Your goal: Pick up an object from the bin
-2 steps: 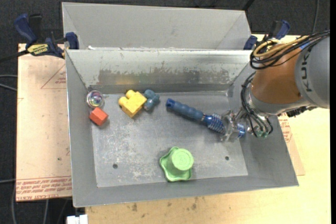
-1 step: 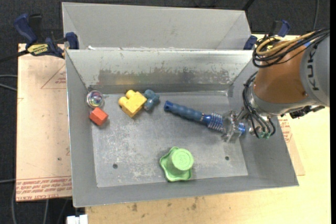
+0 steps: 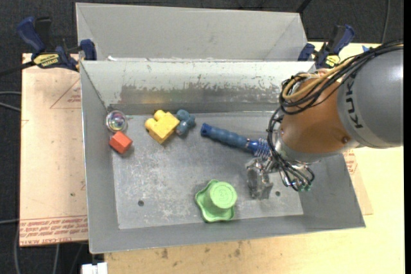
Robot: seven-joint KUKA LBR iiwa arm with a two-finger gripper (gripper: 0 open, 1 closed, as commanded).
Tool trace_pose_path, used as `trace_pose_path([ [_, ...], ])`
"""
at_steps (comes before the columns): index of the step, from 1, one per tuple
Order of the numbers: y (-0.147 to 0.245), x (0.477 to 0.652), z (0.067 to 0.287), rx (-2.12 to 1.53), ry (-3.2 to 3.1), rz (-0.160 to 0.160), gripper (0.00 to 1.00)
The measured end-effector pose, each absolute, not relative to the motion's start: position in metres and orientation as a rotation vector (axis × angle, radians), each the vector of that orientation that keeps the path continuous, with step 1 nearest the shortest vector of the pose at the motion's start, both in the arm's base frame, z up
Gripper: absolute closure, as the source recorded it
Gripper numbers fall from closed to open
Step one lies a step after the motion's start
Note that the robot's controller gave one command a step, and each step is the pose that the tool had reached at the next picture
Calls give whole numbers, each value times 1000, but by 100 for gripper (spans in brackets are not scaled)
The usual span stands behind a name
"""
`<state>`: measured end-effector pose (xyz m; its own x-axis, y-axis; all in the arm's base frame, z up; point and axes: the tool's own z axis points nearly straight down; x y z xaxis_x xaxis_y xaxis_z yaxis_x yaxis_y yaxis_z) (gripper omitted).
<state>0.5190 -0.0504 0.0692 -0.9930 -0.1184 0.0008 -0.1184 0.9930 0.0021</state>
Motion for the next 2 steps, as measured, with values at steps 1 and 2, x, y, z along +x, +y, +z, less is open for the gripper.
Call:
trace_pose_path([
  [1,-51,520,70,187,-3137,-1,0],
  [2,-45,592,94,221,-3145,1,0],
])
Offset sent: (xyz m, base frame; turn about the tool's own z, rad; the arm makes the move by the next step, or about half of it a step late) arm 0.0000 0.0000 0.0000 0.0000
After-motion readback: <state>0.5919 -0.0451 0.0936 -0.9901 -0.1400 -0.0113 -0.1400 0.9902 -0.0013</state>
